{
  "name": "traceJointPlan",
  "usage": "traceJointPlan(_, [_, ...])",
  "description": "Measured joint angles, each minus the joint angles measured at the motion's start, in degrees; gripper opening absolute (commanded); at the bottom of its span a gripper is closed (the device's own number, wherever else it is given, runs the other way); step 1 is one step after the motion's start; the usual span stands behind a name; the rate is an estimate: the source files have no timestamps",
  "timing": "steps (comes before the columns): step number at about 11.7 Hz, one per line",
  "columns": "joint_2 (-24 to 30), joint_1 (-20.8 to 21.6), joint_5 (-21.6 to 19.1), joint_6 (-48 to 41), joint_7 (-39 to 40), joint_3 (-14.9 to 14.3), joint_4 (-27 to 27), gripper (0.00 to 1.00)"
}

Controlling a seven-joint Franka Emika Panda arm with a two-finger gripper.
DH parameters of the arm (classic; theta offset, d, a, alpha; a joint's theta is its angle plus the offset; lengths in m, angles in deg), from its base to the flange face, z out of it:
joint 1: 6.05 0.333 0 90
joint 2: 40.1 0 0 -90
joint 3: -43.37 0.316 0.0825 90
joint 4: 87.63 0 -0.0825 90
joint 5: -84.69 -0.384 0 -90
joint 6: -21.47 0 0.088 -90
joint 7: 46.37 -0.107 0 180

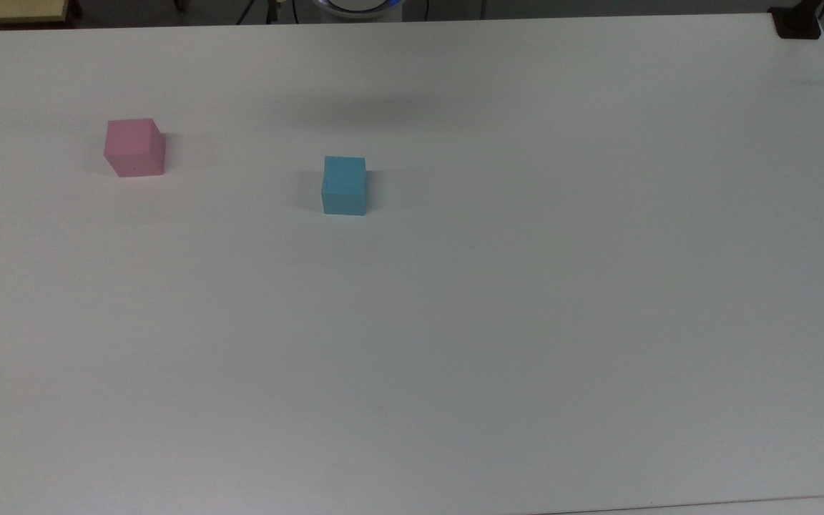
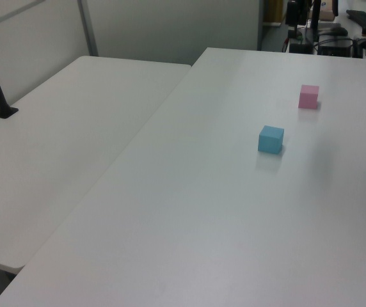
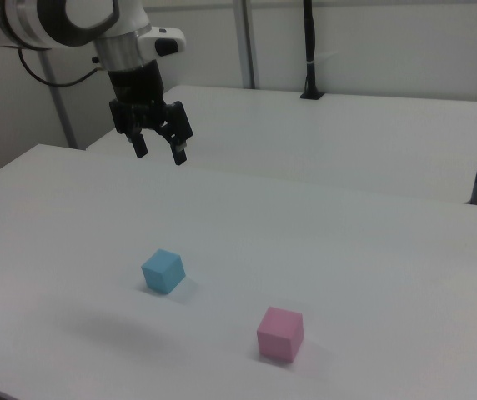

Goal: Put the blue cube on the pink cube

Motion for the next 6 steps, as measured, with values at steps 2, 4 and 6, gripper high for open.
traceJointPlan(2, [-0.13,0.26,0.00,-1.03,0.19,0.02,-0.08,1.00])
traceJointPlan(4, [-0.54,1.14,0.00,-2.30,0.20,0.04,-0.17,1.00])
traceJointPlan(6, [-0.65,1.27,0.00,-2.30,0.21,0.03,-0.20,1.00])
